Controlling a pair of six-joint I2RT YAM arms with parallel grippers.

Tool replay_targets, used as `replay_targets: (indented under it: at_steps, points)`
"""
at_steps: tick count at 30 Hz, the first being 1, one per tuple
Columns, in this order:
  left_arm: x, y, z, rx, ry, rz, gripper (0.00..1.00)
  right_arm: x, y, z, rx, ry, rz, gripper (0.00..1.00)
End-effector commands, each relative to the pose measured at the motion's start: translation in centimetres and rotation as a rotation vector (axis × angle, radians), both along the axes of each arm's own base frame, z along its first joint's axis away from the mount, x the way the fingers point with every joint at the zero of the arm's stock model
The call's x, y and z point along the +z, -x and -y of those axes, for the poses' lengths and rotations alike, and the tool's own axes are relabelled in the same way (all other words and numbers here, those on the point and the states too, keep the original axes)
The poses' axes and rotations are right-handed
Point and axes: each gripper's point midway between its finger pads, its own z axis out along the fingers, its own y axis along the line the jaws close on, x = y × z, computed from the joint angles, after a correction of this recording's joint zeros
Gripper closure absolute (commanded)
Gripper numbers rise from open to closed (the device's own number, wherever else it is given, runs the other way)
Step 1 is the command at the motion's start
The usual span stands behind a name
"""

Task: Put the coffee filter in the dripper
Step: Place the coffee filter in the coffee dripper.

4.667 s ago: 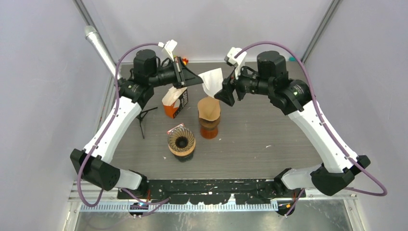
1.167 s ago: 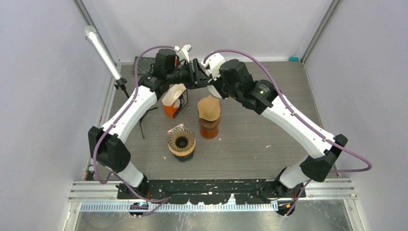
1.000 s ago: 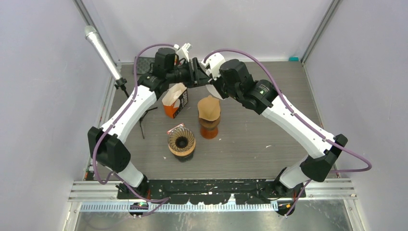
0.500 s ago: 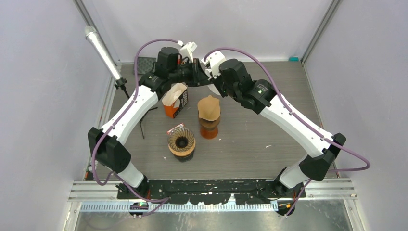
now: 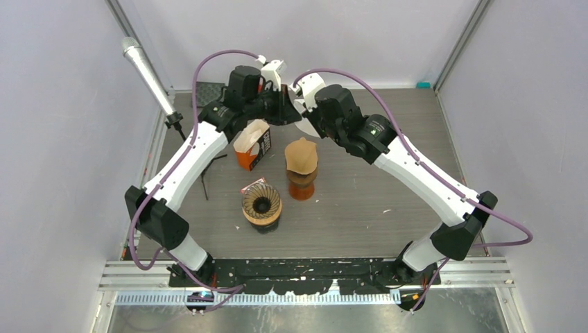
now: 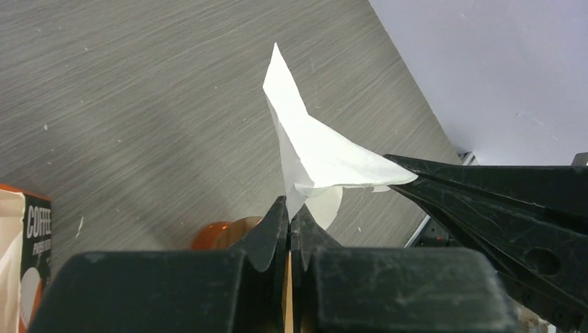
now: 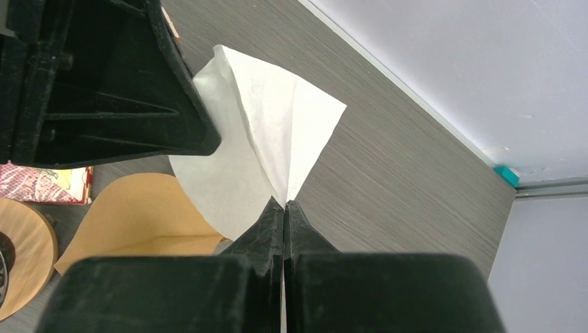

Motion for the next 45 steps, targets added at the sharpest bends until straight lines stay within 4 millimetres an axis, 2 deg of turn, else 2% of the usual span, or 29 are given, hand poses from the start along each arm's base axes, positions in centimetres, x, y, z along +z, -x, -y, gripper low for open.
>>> replay_targets:
  at_steps: [1,6,11,19,23,26,29,32,34,37,45]
  points:
    - [2.2,0.0,-0.6,0.01,-0.03,0.081,0.99,1.7,-0.4,0.4,-0.024,-0.014,0.064,0.99]
    - [2.0,-0.1,-1.0,0.023,-0.056,0.088,1.0,1.7,-0.6,0.8,-0.038,0.007,0.082,0.99]
    - [2.0,0.2,-0.4,0.009,-0.052,0.088,1.0,1.4,-0.6,0.5,-0.026,0.008,0.071,0.98]
    - [2.9,1.3,1.6,-0.038,0.027,0.034,1.0,0.2,-0.7,-0.7,0.0,-0.002,0.028,0.82]
    - [3.2,1.6,1.7,-0.042,0.039,0.027,1.0,0.2,-0.8,-0.5,-0.01,0.002,0.036,0.72]
    - [3.1,1.8,1.7,-0.042,0.039,0.026,1.0,0.0,-0.8,-0.5,-0.012,0.003,0.036,0.69]
    - [3.1,1.8,1.5,-0.039,0.035,0.033,1.0,0.1,-0.9,-0.6,-0.013,-0.001,0.037,0.72]
    - [3.1,1.5,1.2,-0.023,0.02,0.051,1.0,0.2,-0.8,-0.6,-0.015,-0.018,0.035,0.86]
    - [3.2,1.2,1.0,-0.012,0.01,0.068,0.93,0.3,-0.7,-0.8,-0.015,-0.036,0.03,0.94]
    - [3.3,0.5,0.8,0.009,0.0,0.091,0.77,0.3,-0.8,-1.2,-0.028,-0.074,0.016,0.99]
    - [2.3,-0.3,0.6,0.056,-0.017,0.108,0.46,0.7,-1.6,-2.0,-0.108,-0.208,-0.006,1.0]
